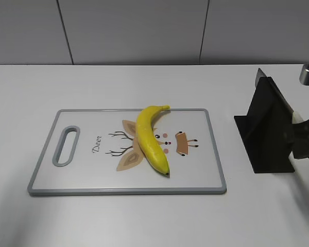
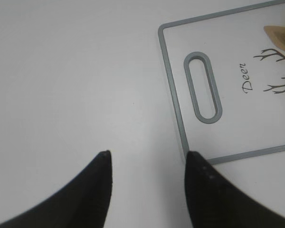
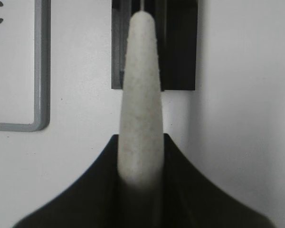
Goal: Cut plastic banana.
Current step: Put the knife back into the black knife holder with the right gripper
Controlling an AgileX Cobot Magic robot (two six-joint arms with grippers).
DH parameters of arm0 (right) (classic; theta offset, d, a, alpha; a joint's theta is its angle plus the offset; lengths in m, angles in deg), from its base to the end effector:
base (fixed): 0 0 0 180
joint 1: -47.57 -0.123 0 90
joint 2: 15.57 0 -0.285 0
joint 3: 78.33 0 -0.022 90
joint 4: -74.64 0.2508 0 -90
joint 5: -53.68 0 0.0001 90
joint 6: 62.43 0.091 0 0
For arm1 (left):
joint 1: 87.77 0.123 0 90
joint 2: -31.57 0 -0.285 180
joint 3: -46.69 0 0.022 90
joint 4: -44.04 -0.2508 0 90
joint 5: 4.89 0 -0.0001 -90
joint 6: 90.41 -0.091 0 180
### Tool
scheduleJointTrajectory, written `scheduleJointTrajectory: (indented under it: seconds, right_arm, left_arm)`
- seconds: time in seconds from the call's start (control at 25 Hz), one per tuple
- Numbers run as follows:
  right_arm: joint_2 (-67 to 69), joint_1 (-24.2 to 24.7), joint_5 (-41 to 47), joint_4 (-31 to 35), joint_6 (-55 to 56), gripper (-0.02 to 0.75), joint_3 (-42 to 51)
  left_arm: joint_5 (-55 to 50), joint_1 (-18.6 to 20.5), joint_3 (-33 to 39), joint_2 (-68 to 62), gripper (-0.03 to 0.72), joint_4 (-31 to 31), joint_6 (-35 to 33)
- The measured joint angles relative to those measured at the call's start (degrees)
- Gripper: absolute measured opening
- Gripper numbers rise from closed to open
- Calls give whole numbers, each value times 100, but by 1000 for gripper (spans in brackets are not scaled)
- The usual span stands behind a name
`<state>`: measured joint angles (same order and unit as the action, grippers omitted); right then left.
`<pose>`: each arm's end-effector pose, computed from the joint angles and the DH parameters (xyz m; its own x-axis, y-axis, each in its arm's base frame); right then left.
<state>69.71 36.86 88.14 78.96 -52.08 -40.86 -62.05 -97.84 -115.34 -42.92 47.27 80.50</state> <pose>0.2298 0.0474 0.2060 -0.9274 0.0691 -0.3677 0.0217 0.9911 0.1316 0.2171 -0.0429 0.3304 -0.8168 0.2746 -0.5074 0.3051 0.9520 0.0242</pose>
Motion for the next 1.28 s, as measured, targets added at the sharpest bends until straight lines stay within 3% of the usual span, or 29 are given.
scheduleJointTrajectory:
  seconds: [0.84, 1.04, 1.28]
  right_arm:
    - [101, 0, 208, 18, -43, 181, -198]
    - [103, 0, 134, 18, -82, 348, -347]
    - [103, 0, 210, 38, -220, 465, -470]
  left_arm:
    - [58, 0, 0, 0, 486, 0, 0]
    - [58, 0, 0, 0, 486, 0, 0]
    - [59, 0, 0, 0, 486, 0, 0]
